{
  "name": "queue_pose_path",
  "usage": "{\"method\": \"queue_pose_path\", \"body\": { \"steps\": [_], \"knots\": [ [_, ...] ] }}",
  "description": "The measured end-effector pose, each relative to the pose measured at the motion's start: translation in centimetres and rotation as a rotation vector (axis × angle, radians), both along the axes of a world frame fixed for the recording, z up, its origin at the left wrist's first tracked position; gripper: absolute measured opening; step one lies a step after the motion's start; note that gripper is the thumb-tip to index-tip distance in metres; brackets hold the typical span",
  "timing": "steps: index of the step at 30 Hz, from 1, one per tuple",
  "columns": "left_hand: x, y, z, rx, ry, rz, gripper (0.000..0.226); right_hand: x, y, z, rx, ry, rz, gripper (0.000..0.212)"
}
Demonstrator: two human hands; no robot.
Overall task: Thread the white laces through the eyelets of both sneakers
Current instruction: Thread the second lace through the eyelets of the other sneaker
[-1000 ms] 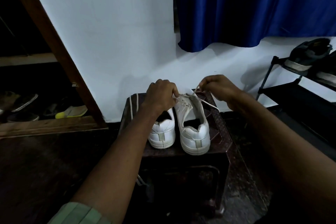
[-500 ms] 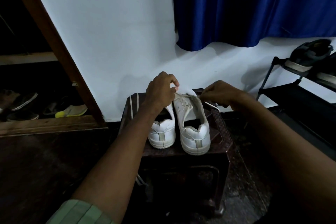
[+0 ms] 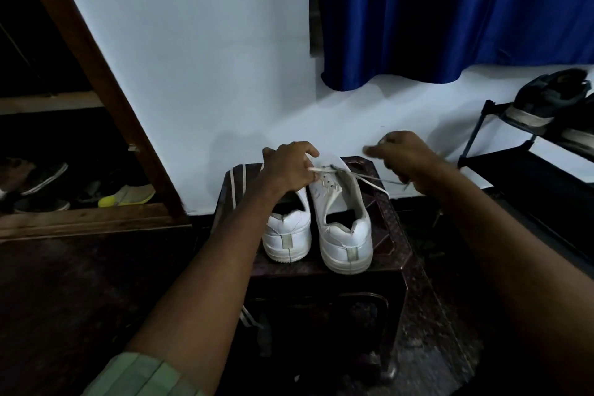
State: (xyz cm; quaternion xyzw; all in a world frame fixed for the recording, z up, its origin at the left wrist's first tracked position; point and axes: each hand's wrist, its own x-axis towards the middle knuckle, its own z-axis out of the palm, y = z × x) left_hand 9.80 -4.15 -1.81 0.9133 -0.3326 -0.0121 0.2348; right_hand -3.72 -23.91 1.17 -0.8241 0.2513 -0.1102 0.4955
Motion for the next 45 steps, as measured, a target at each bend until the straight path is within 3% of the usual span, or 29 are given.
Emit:
{"method": "queue_pose_path", "body": {
  "steps": [1,3,5,8,11,15,18,22,27,32,36,41,45],
  "knots": [
    [-0.1,-0.1,0.0,-0.029,0.004,-0.016,0.034,0.0,0.2,0.0,-0.148,0.096,0.098,0.031],
    [-0.1,-0.2,0.0,-0.078,-0.003,-0.038,0.027,-0.2,0.6,-0.1,-0.246,0.263,0.256,0.019],
    [0.1,-0.2,0.0,-0.124,-0.019,-0.044,0.023,-0.4,0.8,0.1,-0.231,0.312,0.283,0.008],
    [0.3,-0.1,-0.1,-0.206,-0.036,-0.057,0.031,-0.7,0.1,0.5,-0.122,0.277,0.225,0.011],
    [0.5,-0.1,-0.3,-0.252,0.01,-0.111,0.026,-0.5,-0.6,0.2,0.167,0.1,0.08,0.023],
    [0.4,-0.2,-0.3,-0.228,0.032,-0.143,0.019,-0.3,0.1,0.6,0.897,-0.152,0.039,0.038],
    [-0.1,-0.4,-0.1,-0.182,0.024,-0.172,0.02,0.1,0.7,0.5,1.027,-0.205,0.016,0.042],
    [-0.3,-0.5,-0.1,-0.152,0.016,-0.184,0.025,1.3,1.6,-0.8,0.755,-0.05,-0.015,0.041],
    [-0.2,-0.6,-0.2,-0.139,-0.017,-0.189,0.024,1.8,3.1,-2.1,0.367,0.144,-0.004,0.012],
    [0.0,-0.2,-0.2,-0.12,-0.006,-0.187,0.022,1.3,2.7,-2.2,-0.17,0.366,0.089,0.018],
    [0.1,-0.2,-0.3,-0.14,0.001,-0.115,0.027,1.6,1.8,-2.7,-0.568,0.334,0.024,0.017],
    [-0.3,-0.5,0.1,-0.23,0.015,-0.053,0.023,2.1,2.2,-3.9,-0.595,0.26,0.073,0.01],
    [-1.2,-1.1,0.8,-0.378,0.095,-0.178,0.024,2.7,2.3,-3.4,-0.514,0.13,0.037,0.013]
  ]
}}
